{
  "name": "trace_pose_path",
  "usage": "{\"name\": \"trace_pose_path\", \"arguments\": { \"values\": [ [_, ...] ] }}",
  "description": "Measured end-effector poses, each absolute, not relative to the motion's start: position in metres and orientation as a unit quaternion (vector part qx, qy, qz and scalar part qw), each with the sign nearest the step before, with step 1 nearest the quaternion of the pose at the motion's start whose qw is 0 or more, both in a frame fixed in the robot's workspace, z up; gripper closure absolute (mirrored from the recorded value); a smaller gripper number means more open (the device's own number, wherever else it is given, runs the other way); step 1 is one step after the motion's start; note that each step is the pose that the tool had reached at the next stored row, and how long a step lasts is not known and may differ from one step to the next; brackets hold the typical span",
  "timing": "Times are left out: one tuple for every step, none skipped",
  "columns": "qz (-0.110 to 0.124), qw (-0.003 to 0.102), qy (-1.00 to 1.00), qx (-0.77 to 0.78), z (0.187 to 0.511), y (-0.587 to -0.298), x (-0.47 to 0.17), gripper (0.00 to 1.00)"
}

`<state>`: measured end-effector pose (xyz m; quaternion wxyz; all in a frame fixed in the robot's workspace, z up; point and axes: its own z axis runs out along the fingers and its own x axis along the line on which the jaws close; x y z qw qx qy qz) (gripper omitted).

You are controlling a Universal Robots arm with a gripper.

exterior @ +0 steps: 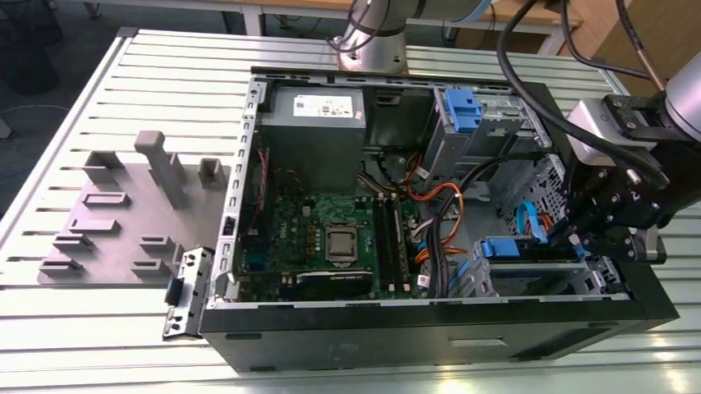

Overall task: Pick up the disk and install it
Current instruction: 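Insert the second disk wire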

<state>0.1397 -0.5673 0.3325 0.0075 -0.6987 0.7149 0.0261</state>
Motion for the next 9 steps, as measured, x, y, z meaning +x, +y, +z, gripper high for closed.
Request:
{"name": "trace_pose_path", "arguments": {
  "values": [
    [0.026, 0.008, 0.715, -0.699, 0.3318, -0.5673, 0.1397, 0.84],
    [0.026, 0.008, 0.715, -0.699, 0.3311, -0.5673, 0.1397, 0.84],
    [0.026, 0.007, 0.715, -0.699, 0.3304, -0.5674, 0.1397, 0.84],
    [0.026, 0.007, 0.715, -0.699, 0.3303, -0.5673, 0.1397, 0.84],
    [0.026, 0.007, 0.715, -0.699, 0.3303, -0.5674, 0.1397, 0.84],
    [0.026, 0.007, 0.715, -0.699, 0.3303, -0.5674, 0.1397, 0.84],
    [0.026, 0.007, 0.715, -0.699, 0.3303, -0.5673, 0.1397, 0.84],
    [0.026, 0.007, 0.715, -0.699, 0.3302, -0.5673, 0.1397, 0.84],
    [0.026, 0.007, 0.715, -0.699, 0.3297, -0.5673, 0.1397, 0.84]
  ]
}}
